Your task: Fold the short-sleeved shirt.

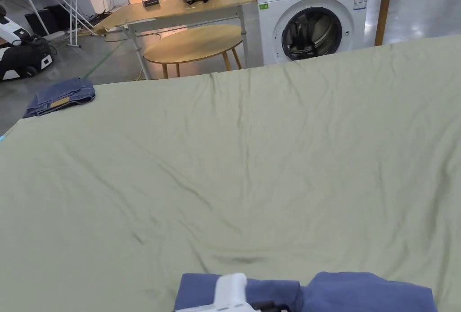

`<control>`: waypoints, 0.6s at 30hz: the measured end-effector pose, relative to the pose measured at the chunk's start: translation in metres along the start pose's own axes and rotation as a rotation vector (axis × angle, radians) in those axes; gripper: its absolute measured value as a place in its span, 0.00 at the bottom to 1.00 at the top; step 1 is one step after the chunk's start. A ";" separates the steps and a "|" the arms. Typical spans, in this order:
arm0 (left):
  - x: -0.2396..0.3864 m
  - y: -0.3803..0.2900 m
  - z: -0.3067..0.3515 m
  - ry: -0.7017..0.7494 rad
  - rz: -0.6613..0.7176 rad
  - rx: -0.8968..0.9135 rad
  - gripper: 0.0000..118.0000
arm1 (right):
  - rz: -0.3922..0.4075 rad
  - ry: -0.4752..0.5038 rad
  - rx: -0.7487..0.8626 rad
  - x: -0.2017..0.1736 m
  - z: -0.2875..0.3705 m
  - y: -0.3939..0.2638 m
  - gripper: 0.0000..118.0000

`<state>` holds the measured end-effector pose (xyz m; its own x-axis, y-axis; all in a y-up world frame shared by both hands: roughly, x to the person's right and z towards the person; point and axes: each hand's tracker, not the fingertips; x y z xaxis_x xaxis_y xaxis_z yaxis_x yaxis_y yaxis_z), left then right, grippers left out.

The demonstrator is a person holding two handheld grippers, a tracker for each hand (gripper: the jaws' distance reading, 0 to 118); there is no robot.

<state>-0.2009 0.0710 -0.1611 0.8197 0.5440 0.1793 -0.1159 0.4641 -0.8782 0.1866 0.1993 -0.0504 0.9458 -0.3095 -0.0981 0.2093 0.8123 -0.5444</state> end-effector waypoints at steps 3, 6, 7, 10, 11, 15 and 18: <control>0.003 0.009 0.024 -0.073 0.025 0.082 0.09 | 0.023 0.005 -0.015 -0.005 -0.003 -0.001 0.00; -0.012 0.012 0.078 -0.110 0.065 0.274 0.58 | 0.034 0.010 -0.028 -0.006 -0.007 -0.001 0.00; -0.030 0.014 0.097 -0.102 0.083 0.294 0.64 | 0.035 0.013 -0.031 -0.007 -0.007 -0.002 0.00; -0.077 0.012 0.145 -0.086 0.211 0.386 0.75 | 0.039 0.020 -0.041 -0.003 -0.010 -0.004 0.00; -0.105 0.007 0.155 -0.089 0.296 0.424 0.75 | 0.041 0.018 -0.045 -0.002 -0.011 -0.005 0.00; -0.153 -0.009 0.144 -0.165 0.500 0.412 0.75 | 0.025 0.022 -0.059 -0.002 -0.012 -0.006 0.00; -0.159 -0.021 0.105 -0.293 0.586 0.330 0.63 | 0.017 0.029 -0.062 -0.003 -0.011 -0.005 0.00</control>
<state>-0.3873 0.0484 -0.1247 0.3930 0.9107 -0.1269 -0.6903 0.2011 -0.6950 0.1799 0.1906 -0.0566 0.9414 -0.3108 -0.1310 0.1769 0.7857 -0.5928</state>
